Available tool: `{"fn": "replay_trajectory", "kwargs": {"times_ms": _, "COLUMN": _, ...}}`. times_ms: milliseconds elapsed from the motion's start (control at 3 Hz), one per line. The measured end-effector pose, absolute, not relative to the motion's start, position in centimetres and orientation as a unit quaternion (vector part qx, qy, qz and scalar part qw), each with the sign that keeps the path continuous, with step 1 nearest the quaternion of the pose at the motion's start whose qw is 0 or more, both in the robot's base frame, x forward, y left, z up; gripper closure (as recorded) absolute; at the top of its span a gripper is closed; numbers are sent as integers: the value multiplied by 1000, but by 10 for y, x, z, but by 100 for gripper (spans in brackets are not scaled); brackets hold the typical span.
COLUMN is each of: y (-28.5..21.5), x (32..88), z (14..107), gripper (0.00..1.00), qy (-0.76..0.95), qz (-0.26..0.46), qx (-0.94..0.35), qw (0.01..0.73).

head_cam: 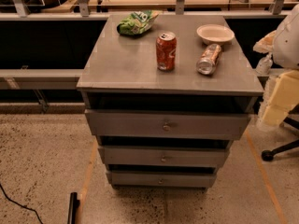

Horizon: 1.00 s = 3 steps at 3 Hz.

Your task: Move coke can near green rice chip bag

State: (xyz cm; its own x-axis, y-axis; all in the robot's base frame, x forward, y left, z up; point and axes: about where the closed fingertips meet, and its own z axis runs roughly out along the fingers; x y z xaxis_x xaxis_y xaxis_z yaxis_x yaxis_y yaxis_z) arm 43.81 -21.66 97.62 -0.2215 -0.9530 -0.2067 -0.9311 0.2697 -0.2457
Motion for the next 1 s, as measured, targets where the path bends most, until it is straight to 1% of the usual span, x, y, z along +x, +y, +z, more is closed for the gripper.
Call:
{"fn": "replay_trajectory", "kwargs": {"times_ms": 333, "y": -217, "x": 438, "z": 976, "gripper": 0, "qy": 781, "qz": -35, "qx": -603, "qw": 159}}
{"fn": "replay_trajectory", "kwargs": {"times_ms": 667, "y": -203, "x": 446, "z": 971, "gripper": 0, "qy": 783, "qz": 2, "qx": -593, "qw": 186}}
{"fn": "replay_trajectory", "kwargs": {"times_ms": 1000, "y": -171, "x": 478, "z": 952, "gripper": 0, "qy": 775, "qz": 84, "qx": -573, "qw": 251}}
